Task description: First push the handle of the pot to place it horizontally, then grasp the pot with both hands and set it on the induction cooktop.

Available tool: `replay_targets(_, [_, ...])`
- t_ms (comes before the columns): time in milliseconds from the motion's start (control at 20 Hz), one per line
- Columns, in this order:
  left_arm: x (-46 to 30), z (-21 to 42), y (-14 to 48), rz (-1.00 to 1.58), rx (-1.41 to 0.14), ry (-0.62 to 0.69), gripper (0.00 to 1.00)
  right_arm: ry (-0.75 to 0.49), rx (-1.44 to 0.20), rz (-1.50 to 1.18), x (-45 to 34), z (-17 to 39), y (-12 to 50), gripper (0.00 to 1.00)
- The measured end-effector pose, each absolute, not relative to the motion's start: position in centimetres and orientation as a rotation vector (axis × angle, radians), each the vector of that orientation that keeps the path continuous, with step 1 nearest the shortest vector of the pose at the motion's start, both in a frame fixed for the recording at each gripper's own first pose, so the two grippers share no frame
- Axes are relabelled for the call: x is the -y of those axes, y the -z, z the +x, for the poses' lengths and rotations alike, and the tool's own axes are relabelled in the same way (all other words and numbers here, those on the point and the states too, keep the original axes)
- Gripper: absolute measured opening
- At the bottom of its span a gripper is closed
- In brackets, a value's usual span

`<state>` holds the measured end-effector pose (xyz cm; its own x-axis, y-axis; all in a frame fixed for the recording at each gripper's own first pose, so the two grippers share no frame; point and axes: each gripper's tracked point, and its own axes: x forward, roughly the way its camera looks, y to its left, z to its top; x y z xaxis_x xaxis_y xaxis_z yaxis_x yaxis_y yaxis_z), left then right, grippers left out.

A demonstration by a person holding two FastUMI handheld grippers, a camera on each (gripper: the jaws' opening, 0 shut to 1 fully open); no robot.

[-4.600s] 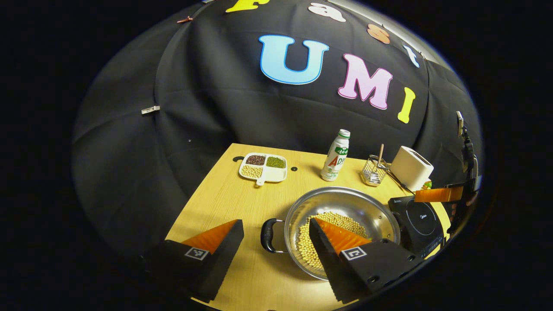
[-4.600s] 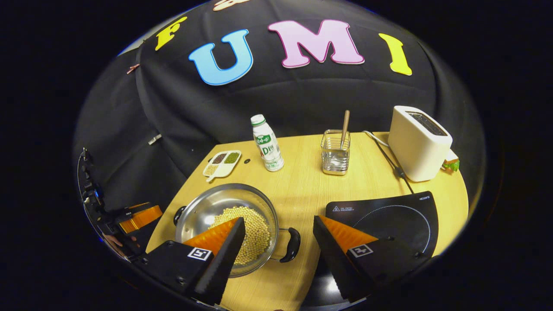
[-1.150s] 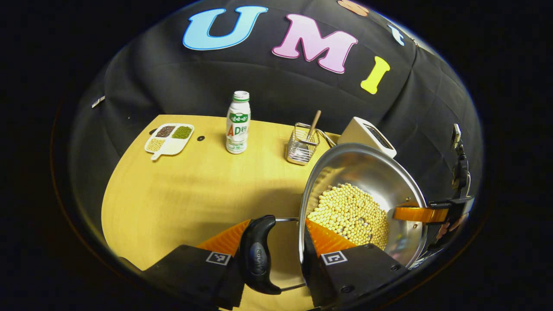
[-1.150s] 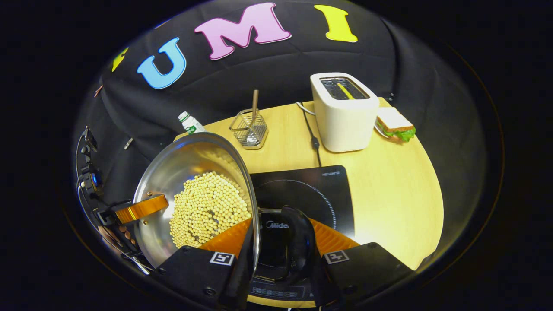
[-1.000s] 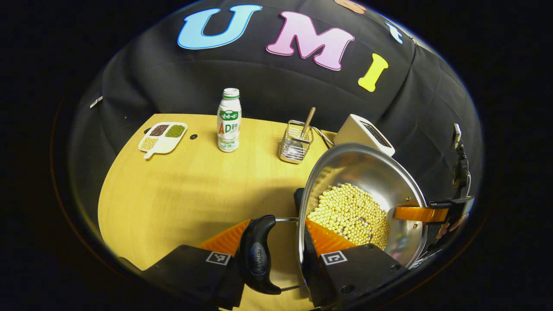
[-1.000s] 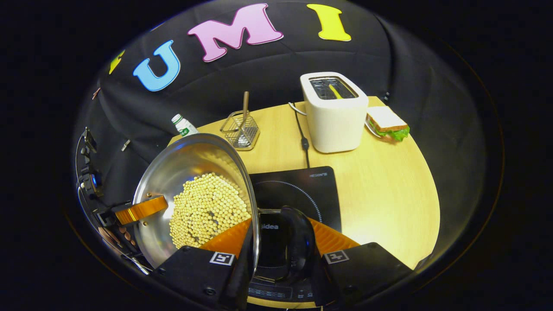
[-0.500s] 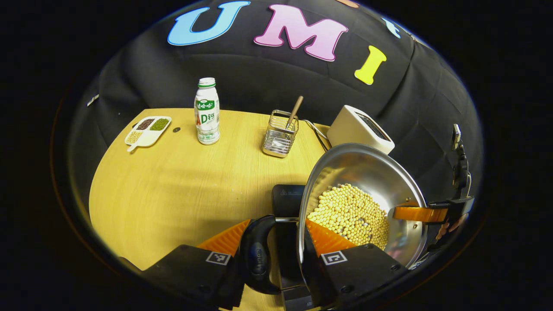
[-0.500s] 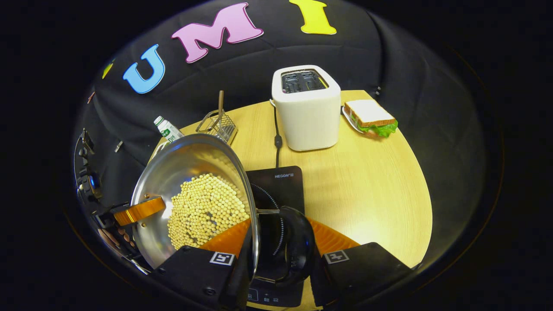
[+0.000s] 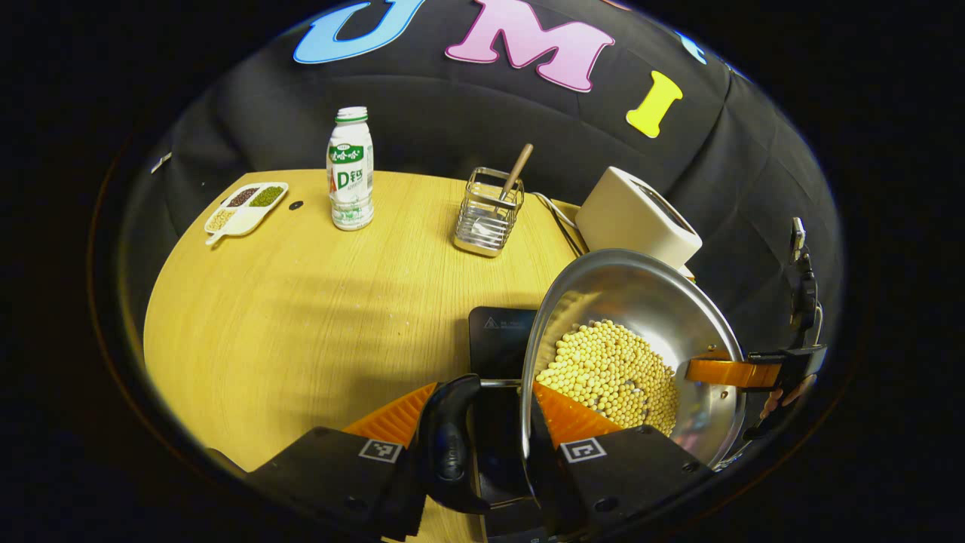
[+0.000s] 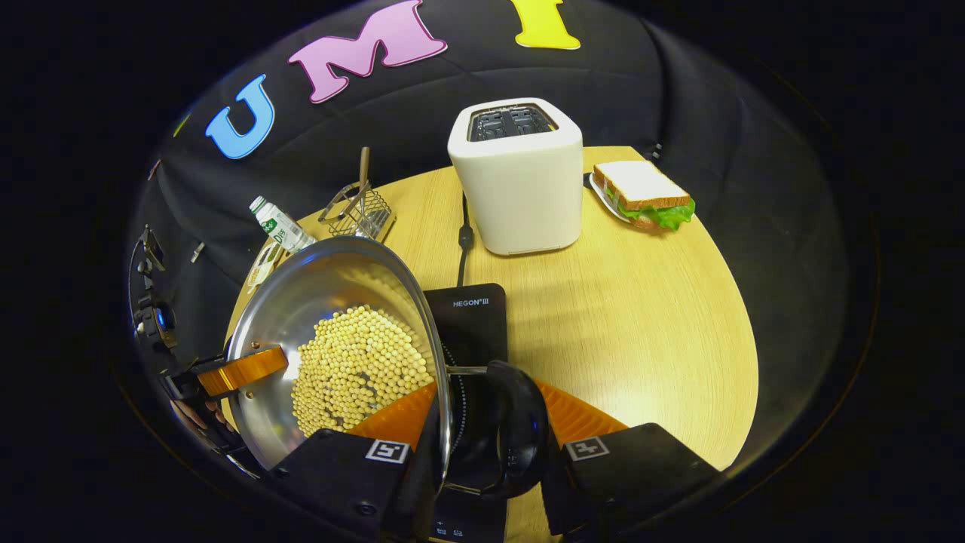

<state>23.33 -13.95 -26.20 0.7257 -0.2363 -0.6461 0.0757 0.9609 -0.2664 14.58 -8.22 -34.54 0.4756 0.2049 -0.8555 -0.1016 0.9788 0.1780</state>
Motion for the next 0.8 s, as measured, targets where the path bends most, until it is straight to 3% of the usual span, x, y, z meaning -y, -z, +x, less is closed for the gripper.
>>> replay_targets(800, [14.5, 23.5, 27.9, -0.217, -0.774, 0.202, 0.68, -0.186, -1.048, 0.138, 8.2, 15.1, 35.3, 0.61])
